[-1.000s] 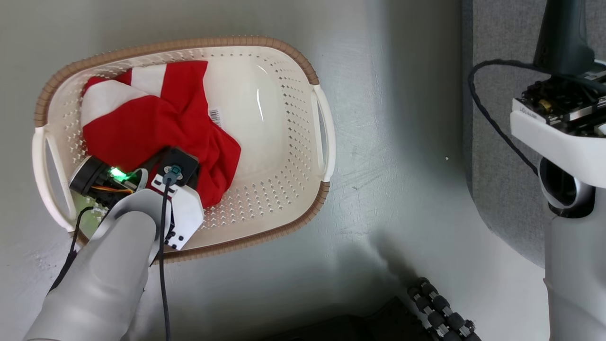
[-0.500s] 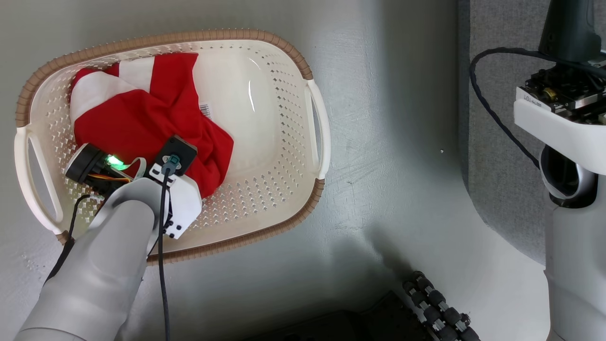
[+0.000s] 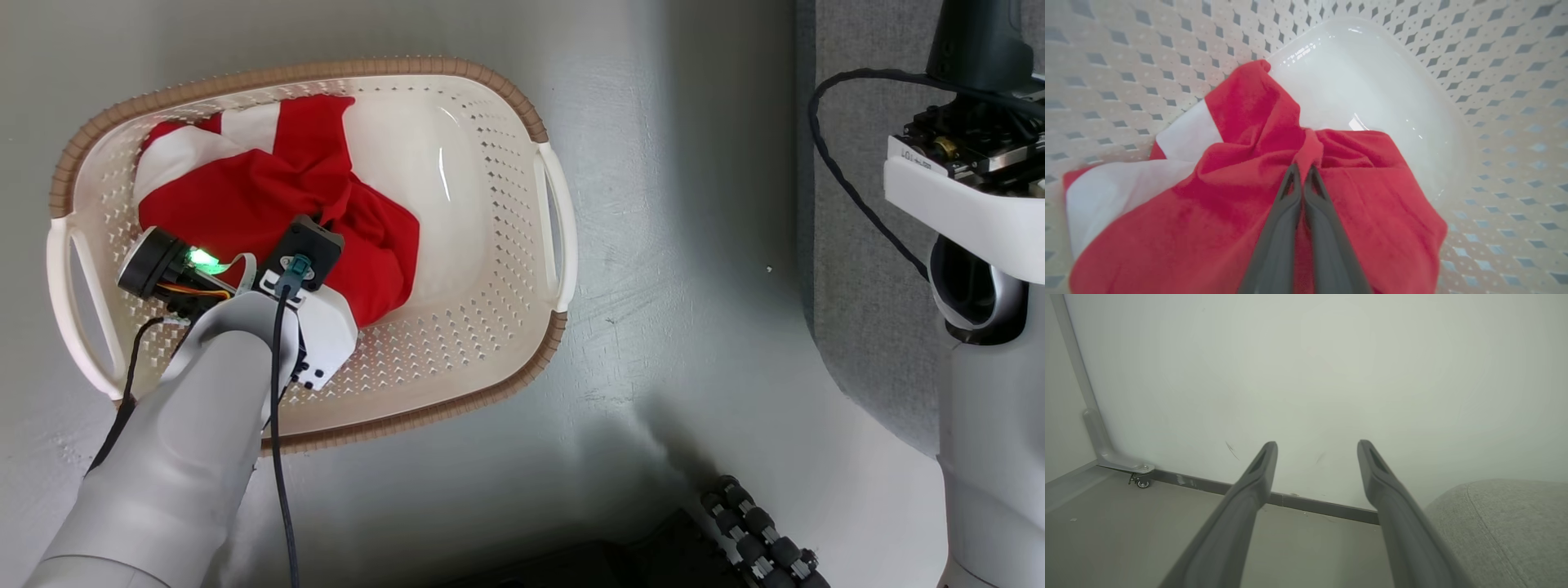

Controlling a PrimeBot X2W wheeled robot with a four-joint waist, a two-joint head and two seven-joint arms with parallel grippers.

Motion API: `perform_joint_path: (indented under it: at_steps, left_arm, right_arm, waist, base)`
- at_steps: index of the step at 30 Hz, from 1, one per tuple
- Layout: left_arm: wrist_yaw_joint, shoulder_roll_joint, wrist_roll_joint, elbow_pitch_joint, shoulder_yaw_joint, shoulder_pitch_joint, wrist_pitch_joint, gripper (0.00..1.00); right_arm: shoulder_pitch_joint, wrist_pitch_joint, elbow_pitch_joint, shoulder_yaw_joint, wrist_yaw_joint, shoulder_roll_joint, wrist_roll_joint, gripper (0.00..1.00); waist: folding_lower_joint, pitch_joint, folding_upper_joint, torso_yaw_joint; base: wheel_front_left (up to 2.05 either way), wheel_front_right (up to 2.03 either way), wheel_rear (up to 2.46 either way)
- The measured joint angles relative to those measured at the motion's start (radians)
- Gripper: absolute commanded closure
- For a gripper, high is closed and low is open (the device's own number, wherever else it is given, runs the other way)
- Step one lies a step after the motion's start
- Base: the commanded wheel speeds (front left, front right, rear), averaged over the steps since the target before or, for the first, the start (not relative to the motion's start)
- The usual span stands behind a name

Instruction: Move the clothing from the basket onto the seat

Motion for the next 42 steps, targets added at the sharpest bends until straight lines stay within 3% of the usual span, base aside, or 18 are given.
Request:
perform_joint_path:
  at_steps: [28,42]
  left_arm:
    - [0.053,-0.002,-0.007,-0.127,0.012,0.011,-0.075,1.00]
    - [0.076,-0.014,-0.064,-0.324,0.065,0.062,-0.076,1.00]
  right_arm:
    - [-0.014,0.000,0.029,0.006,0.000,-0.002,-0.029,0.00]
    - [-0.010,0.000,0.062,0.023,0.000,-0.012,-0.053,0.00]
  waist:
    - [0.0000,-0.100,0.0000,0.064]
    - [0.0000,-0.167,0.0000,0.103]
  base:
    - [0.00,0.00,0.00]
    - [0.00,0.00,0.00]
